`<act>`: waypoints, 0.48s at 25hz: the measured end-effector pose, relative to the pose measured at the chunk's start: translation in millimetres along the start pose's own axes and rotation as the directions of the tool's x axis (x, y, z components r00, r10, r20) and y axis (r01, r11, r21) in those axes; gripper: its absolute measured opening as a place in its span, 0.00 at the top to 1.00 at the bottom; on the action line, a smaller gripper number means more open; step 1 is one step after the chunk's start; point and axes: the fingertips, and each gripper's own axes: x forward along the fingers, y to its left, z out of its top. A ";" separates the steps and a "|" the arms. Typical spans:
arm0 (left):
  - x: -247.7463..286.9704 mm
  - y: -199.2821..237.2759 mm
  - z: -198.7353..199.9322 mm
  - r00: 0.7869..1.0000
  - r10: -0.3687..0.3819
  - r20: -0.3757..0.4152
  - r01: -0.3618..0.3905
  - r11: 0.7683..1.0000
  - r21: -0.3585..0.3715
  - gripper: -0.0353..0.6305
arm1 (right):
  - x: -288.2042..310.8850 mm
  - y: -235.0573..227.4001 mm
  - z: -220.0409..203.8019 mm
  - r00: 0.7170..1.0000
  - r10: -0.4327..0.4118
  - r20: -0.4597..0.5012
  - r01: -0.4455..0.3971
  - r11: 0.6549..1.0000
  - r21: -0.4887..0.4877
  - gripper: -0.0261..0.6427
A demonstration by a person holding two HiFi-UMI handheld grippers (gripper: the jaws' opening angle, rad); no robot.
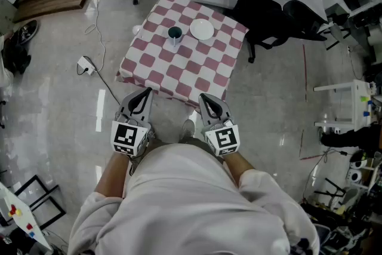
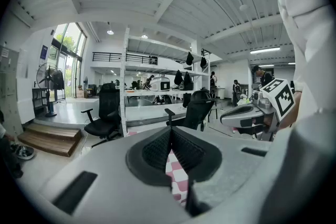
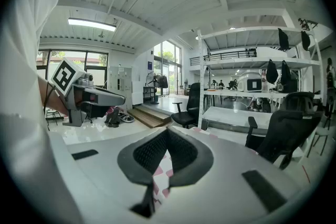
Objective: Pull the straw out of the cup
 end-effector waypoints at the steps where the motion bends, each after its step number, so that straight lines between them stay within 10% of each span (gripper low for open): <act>1: 0.1 -0.2 0.7 1.000 0.001 0.000 -0.001 1.000 0.001 0.94 | -0.3 0.4 0.1 1.000 0.001 0.001 -0.001 1.000 0.002 0.96; 12: 3.0 -1.7 1.8 1.000 0.000 -0.001 0.000 1.000 0.005 0.94 | -1.1 -1.9 -0.3 1.000 0.004 0.001 -0.004 1.000 0.002 0.96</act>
